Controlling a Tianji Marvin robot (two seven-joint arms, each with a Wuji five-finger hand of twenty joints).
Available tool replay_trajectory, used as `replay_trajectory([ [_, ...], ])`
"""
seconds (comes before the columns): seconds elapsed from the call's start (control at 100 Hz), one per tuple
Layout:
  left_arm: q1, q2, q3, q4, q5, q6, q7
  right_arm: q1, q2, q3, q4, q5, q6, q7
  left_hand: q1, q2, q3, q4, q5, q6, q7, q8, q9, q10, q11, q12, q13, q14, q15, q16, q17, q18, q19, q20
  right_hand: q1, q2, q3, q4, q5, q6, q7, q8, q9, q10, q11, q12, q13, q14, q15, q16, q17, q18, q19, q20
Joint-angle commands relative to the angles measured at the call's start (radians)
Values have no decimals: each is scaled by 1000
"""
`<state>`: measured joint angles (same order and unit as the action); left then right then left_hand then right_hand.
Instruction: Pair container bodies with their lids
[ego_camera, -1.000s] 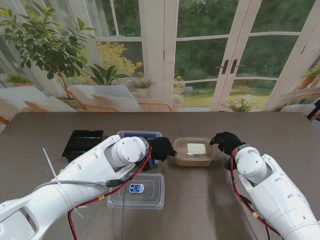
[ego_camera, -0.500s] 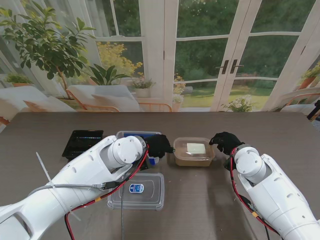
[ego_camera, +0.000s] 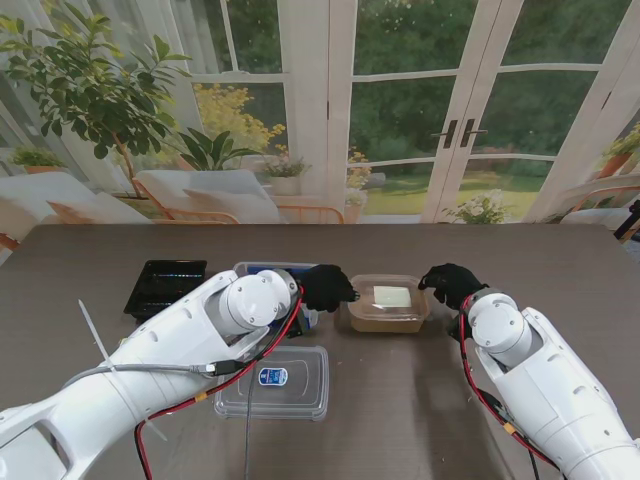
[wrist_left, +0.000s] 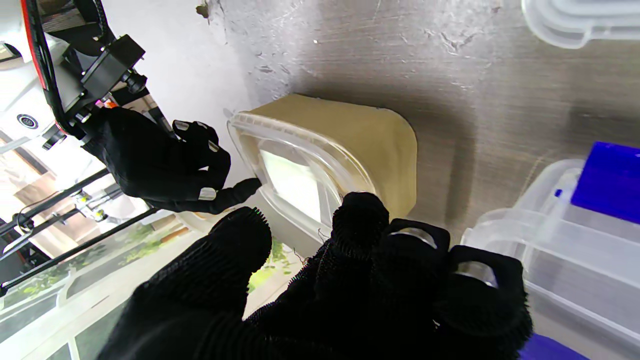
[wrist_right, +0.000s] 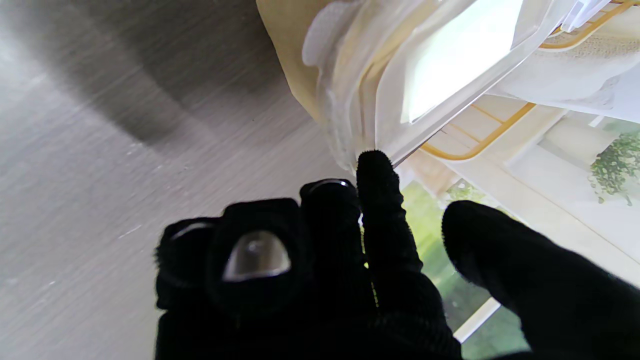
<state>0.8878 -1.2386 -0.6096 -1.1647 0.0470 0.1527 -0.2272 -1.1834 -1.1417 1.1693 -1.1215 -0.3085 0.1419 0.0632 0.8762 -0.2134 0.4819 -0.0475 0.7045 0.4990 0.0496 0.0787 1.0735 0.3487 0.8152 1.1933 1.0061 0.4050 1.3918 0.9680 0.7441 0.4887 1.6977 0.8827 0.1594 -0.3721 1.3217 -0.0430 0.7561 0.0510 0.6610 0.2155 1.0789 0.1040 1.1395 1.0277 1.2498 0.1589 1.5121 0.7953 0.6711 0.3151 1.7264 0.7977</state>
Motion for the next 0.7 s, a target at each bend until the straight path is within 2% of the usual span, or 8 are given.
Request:
replay_trajectory([
  [0.0, -10, -20, 7, 16, -10, -3, -27, -5, -7, -5, -2, 2, 2, 17, -7, 35, -4, -29, 19, -25, 10, 4, 1, 34, 2, -6, 11, 32, 6, 4, 16, -2, 23, 12, -18, 1, 5, -4, 16, -34, -11, 1, 0, -5, 18, -7, -6, 49, 15, -4, 26, 20, -14, 19],
  [0.16, -27, -39, 30, 62, -33, -18, -29, -5, -7, -3, -1, 2, 0, 16, -5, 37, -8, -30, 21, -29, 10, 4, -1, 38, 0, -5, 10, 36, 6, 4, 16, -1, 24, 11, -19, 1, 5, -4, 16, -34, -11, 1, 0, -5, 18, -7, -8, 50, 14, -3, 25, 20, -15, 19],
  [0.34, -38, -48, 46, 86, -42, -17, -40, -7, -7, 0, 0, 1, -2, 17, -2, 40, -14, -30, 18, -21, 8, 4, -4, 40, -3, -5, 10, 39, 5, 4, 15, 0, 24, 10, -17, 2, 5, -4, 16, -35, -11, 1, 0, -5, 18, -7, -9, 51, 14, -3, 23, 20, -16, 19],
  [0.69, -35, -42, 50, 81, -40, 1, -54, -18, -7, 8, 0, 5, -3, 15, 0, 43, -23, -29, 12, -9, 5, 4, -7, 44, -8, -7, 7, 43, 3, 4, 13, 2, 23, 9, -18, 1, 6, -5, 18, -34, -11, 1, 0, -3, 17, -6, -9, 50, 13, -1, 21, 21, -17, 20],
])
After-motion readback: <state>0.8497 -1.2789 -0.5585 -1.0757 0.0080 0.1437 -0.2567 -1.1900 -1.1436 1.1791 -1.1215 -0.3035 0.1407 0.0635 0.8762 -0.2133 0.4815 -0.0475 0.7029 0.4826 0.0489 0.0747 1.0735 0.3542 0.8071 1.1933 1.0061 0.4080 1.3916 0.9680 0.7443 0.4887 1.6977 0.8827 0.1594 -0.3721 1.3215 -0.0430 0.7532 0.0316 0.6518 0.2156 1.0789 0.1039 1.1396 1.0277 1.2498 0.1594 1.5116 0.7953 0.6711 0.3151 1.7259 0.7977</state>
